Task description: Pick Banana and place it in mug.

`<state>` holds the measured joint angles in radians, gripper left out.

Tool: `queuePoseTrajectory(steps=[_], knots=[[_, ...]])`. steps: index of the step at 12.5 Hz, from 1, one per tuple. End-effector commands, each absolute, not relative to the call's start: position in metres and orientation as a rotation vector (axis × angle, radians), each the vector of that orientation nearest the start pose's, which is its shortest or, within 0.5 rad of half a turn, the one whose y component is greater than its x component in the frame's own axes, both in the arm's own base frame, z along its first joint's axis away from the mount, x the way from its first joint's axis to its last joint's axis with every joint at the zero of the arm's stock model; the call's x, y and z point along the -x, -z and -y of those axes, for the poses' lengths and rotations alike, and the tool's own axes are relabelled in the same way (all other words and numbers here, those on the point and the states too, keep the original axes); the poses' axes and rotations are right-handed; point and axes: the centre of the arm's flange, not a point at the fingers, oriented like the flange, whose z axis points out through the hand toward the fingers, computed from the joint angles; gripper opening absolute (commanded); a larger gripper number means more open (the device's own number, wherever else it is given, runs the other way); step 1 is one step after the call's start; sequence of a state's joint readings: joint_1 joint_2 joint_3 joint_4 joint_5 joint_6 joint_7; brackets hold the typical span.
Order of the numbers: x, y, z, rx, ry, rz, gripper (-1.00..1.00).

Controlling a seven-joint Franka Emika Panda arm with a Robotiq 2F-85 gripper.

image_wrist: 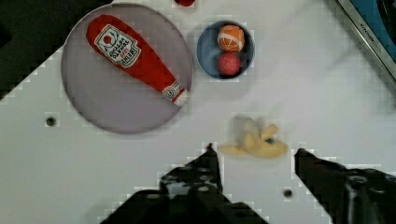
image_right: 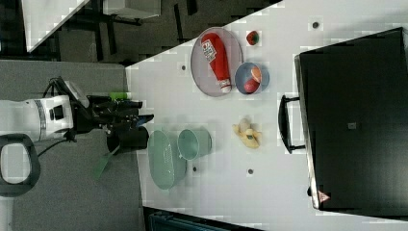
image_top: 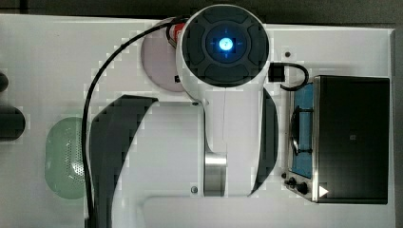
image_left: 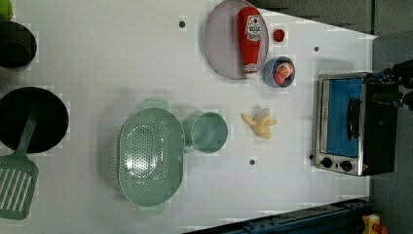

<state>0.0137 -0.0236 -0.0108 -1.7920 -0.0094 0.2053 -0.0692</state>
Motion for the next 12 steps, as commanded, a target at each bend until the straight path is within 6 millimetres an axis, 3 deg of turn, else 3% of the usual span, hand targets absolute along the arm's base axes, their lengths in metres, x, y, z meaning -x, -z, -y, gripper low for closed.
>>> queuePoseTrajectory(steps=[1,3,5,7,12], knots=[[-0.455,-0.601,0.031,2.895,-0.002,-1.244,0.59],[-0.455,-0.587,0.030,2.906,-0.034,-1.238,0.98],[-0.459,-0.551,0.029,2.953,-0.100,-1.158,1.00],[-0.466,-0.505,0.028,3.017,-0.119,-0.973,1.00],[-0.478,-0.384,0.027,3.143,-0.115,-0.269,1.00]])
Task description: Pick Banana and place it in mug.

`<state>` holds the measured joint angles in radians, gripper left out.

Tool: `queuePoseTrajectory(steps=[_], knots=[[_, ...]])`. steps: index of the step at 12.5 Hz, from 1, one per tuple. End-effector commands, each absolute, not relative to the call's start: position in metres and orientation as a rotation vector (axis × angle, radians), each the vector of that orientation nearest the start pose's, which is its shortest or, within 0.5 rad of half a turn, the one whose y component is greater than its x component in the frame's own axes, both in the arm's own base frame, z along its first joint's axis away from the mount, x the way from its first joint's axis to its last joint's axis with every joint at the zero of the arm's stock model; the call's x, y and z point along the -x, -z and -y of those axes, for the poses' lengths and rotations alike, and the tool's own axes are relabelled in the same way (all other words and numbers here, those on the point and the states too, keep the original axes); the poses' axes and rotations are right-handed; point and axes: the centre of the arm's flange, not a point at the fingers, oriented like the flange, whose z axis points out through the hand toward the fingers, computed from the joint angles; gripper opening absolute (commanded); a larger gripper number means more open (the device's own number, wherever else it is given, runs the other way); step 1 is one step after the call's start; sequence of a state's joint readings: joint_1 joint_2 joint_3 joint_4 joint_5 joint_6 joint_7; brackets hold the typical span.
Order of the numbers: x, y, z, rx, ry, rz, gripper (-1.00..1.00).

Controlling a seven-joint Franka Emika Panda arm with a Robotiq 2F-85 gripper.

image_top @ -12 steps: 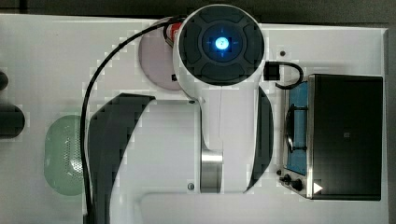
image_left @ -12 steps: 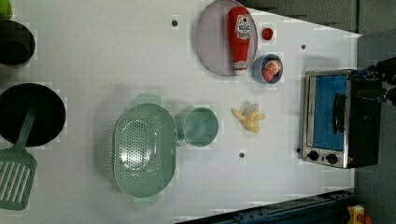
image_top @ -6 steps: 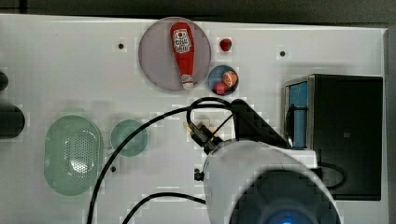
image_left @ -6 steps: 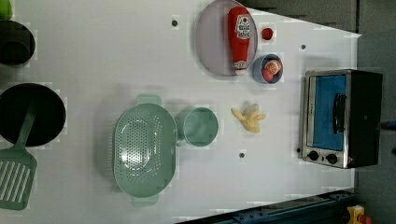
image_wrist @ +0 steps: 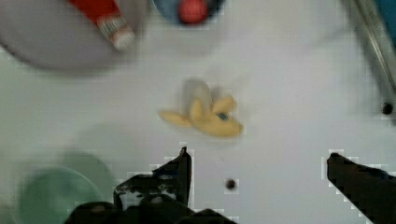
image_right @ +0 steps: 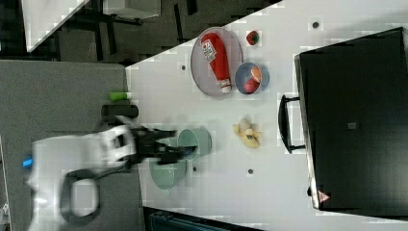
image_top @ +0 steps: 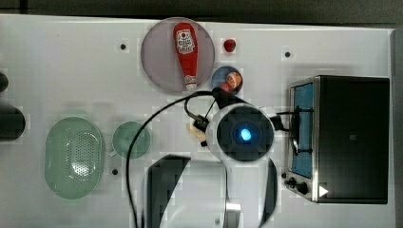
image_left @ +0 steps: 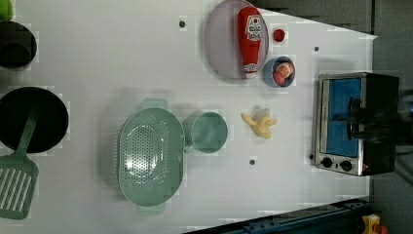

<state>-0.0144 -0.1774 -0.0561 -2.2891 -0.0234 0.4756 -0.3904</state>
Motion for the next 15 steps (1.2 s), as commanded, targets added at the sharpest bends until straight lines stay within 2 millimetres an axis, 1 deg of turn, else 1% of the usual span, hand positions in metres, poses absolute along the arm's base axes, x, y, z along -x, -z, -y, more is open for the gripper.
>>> queuePoseTrajectory(steps=[1,2,3,4,5,6,8,10,11,12,13,15], knots=[[-0.476,-0.360,0.027,3.148,-0.132,-0.101,1.00],[-0.475,-0.336,0.027,3.144,-0.146,0.059,1.00],[-0.473,-0.305,0.026,3.126,-0.163,0.266,1.00],[-0.473,-0.283,0.026,3.103,-0.174,0.419,1.00],[-0.473,-0.262,0.025,3.076,-0.176,0.560,1.00],[-0.475,-0.241,0.025,3.055,-0.162,0.661,1.00],[-0.480,-0.209,0.025,3.060,-0.104,0.696,1.00],[-0.480,-0.181,0.022,3.063,-0.070,0.708,1.00],[-0.481,-0.170,0.021,3.066,-0.047,0.712,1.00],[-0.481,-0.164,0.021,3.071,-0.026,0.711,1.00],[-0.481,-0.160,0.022,3.073,-0.015,0.711,0.93],[-0.477,-0.155,0.021,3.069,-0.036,0.711,0.45]])
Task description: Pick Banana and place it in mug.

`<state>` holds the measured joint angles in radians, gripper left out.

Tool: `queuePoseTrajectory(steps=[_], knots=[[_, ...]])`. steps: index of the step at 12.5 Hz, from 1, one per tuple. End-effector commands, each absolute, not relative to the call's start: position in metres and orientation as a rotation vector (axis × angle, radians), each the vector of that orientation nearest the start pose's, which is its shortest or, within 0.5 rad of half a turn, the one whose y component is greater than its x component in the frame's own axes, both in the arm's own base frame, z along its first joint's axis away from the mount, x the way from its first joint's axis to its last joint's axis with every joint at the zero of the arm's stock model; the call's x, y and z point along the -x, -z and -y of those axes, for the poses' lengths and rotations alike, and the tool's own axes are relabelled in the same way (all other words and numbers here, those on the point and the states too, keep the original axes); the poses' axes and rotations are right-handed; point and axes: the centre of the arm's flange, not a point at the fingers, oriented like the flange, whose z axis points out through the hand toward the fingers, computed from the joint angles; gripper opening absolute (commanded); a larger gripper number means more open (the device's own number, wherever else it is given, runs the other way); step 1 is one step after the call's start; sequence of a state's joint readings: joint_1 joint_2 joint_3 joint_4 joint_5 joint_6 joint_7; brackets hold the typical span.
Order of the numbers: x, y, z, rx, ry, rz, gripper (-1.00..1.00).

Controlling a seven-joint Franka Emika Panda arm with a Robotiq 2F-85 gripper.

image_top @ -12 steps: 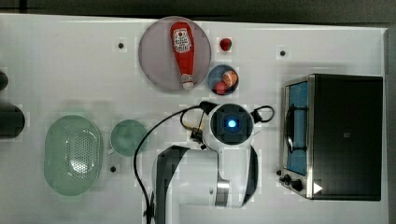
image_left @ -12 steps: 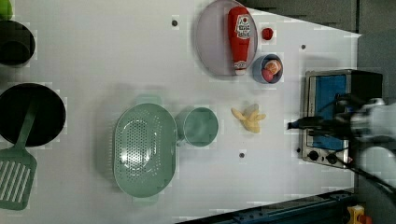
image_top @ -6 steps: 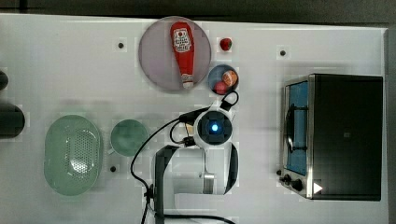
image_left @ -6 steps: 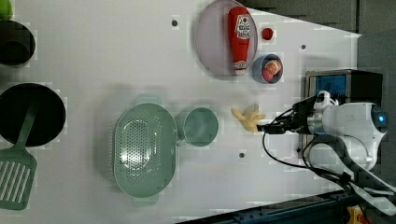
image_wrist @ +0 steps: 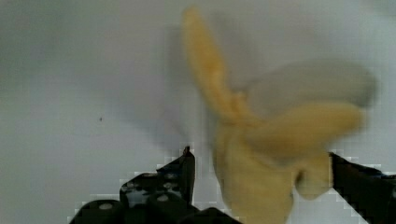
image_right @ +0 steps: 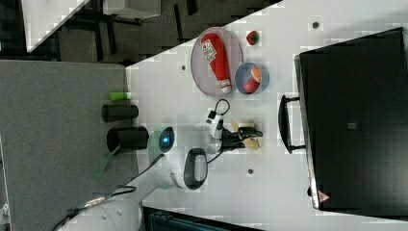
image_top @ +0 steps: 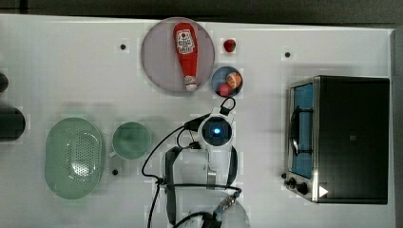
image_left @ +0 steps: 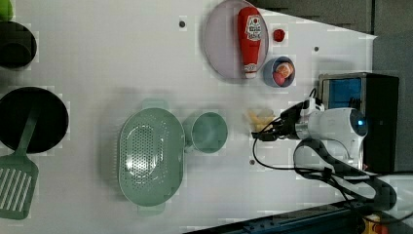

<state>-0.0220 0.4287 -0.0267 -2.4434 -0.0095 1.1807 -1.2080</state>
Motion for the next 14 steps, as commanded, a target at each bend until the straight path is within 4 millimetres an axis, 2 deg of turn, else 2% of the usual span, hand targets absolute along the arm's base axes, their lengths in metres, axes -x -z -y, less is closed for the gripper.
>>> queuePoseTrajectory(steps=[1,3,6,7,10,14], knots=[[-0.477,-0.154,0.022,3.070,-0.037,0.708,0.15],[-0.477,-0.156,0.025,3.073,-0.032,0.701,-0.30],[-0.479,-0.163,0.030,3.084,-0.014,0.682,-0.36],[-0.483,-0.175,0.034,3.094,0.017,0.668,-0.36],[-0.488,-0.238,0.040,3.100,0.029,0.642,-0.36],[-0.483,-0.348,0.032,3.072,-0.093,0.637,-0.36]])
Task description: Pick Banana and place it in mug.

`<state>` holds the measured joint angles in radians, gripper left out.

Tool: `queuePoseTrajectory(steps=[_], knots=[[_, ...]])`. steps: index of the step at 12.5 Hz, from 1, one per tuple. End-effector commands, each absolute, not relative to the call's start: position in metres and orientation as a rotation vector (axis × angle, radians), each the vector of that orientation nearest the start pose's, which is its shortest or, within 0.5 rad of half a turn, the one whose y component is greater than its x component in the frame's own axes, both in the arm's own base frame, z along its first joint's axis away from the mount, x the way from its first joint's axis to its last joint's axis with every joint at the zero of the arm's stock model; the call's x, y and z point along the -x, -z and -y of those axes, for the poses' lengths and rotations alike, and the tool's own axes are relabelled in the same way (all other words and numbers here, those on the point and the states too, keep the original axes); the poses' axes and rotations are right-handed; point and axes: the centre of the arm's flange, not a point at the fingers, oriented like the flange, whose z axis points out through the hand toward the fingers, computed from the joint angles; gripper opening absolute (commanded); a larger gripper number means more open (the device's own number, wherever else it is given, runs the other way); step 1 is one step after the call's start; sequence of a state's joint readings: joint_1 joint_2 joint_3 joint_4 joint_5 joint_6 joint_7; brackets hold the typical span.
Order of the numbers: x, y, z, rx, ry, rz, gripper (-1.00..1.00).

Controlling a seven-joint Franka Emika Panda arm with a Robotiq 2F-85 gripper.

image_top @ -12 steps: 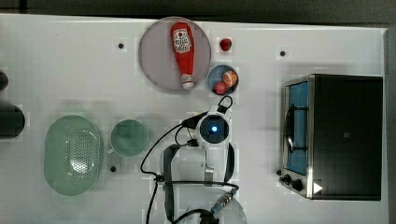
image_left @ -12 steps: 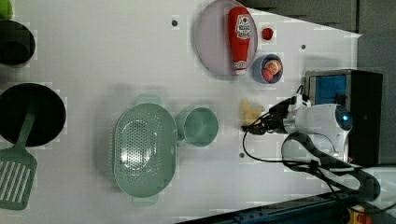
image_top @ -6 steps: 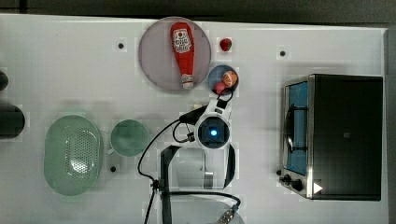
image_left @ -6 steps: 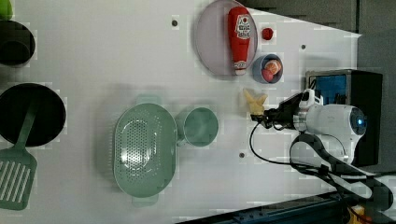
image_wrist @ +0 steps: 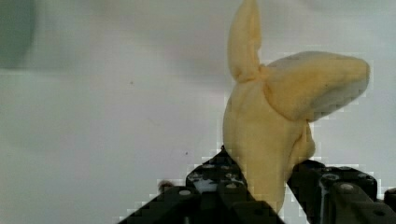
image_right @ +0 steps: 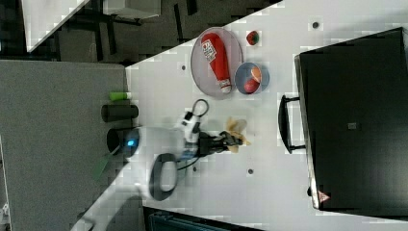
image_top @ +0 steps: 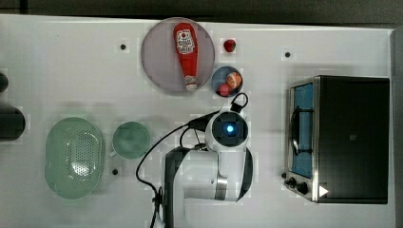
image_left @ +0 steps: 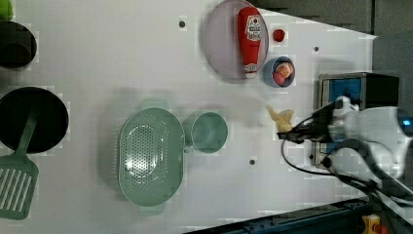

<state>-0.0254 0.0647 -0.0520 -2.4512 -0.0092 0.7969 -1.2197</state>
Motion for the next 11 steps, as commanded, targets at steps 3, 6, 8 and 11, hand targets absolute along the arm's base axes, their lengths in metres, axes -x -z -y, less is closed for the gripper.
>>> queuePoseTrajectory(steps=[3,6,8,11], knots=[[-0.477,-0.406,0.007,3.092,-0.095,0.576,-0.36],[-0.471,-0.418,-0.038,3.115,-0.109,0.506,-0.36],[-0.466,-0.417,-0.079,3.118,-0.110,0.460,-0.36],[-0.454,-0.409,-0.139,3.107,-0.140,0.264,-0.36]])
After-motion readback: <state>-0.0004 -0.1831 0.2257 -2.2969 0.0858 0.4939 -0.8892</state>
